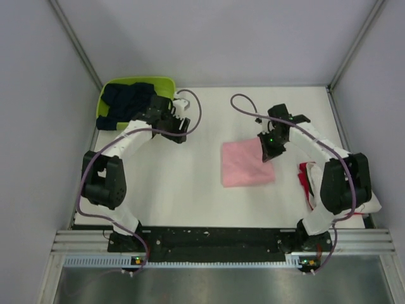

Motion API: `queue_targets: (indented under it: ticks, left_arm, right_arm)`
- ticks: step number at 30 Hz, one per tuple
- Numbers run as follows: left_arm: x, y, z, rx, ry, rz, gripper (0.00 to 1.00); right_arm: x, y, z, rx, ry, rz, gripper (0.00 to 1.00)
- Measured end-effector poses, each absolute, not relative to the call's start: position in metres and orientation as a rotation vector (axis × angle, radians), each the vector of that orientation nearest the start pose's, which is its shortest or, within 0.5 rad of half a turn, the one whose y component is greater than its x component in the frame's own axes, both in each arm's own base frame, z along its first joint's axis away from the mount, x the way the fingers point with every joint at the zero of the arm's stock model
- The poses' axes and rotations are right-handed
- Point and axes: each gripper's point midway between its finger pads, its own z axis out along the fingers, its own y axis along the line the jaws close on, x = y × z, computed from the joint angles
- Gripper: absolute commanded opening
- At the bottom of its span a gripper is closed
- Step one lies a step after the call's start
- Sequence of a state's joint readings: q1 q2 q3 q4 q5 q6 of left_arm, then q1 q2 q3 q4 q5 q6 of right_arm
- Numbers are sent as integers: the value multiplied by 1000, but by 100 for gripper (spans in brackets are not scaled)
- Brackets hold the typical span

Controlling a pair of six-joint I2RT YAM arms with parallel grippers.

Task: Fold and stack the t-shirts
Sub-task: Put the neatly folded tshirt into the corner of the board with the right arm

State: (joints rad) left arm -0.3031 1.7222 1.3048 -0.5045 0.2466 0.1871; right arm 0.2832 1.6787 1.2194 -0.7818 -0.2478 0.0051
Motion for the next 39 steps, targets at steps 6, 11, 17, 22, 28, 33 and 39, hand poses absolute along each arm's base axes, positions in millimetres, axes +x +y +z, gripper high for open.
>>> queue_targets:
  ticks: [6, 11, 17, 22, 28, 33, 39]
  left_arm:
    - [403, -160, 139, 715, 2308, -350, 69]
    - [396, -161, 137, 735, 2326, -370, 69]
    - [394, -160, 136, 749, 2327, -367, 70]
    - [394, -160, 137, 756, 2323, -364, 70]
    - [394, -160, 138, 760, 2320, -368, 72]
    - [393, -162, 138, 764, 2317, -381, 73]
    - [392, -164, 143, 768, 2304, -395, 74]
  right_arm:
    - [266, 68, 110, -571, 2855, -10, 0]
    - [240, 29, 127, -642, 2905, -265, 0]
    - [220, -9, 156, -718, 2887, -531, 0]
    - [221, -31, 189, -725, 2776, -700, 0]
    - [223, -52, 213, -751, 2712, -814, 0]
    - [222, -75, 226, -723, 2714, -885, 0]
    - [209, -96, 219, -740, 2777, -879, 0]
